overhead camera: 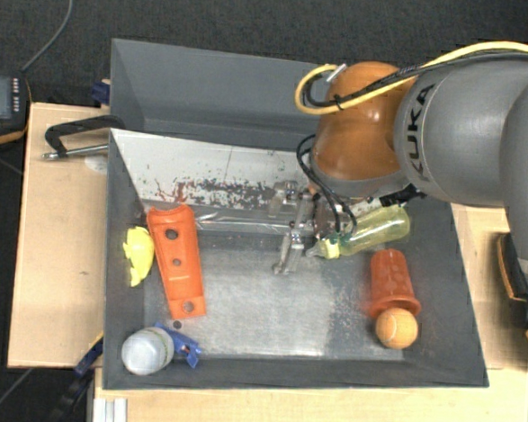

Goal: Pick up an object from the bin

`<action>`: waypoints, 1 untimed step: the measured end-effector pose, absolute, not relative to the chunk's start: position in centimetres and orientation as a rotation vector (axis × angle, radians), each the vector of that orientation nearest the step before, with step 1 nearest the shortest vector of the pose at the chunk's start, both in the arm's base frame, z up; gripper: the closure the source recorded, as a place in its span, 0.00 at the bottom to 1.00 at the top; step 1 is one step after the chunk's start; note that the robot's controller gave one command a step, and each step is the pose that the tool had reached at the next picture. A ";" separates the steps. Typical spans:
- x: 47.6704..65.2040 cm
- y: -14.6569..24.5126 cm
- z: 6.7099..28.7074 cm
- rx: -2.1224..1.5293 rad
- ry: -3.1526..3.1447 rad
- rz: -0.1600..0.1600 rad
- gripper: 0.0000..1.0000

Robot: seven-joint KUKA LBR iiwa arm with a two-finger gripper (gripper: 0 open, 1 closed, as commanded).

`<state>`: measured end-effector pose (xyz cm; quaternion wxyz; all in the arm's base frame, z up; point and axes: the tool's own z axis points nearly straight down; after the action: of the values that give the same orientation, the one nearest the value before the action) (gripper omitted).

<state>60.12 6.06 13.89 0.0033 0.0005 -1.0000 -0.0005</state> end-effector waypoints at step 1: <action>60.3 6.0 14.4 0.000 -3.143 -0.002 0.00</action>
Offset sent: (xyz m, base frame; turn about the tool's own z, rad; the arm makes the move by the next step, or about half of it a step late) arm -0.0028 -0.0507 -0.0668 -0.0611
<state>60.31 6.04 14.41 -0.0009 0.0001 -1.0000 -0.0008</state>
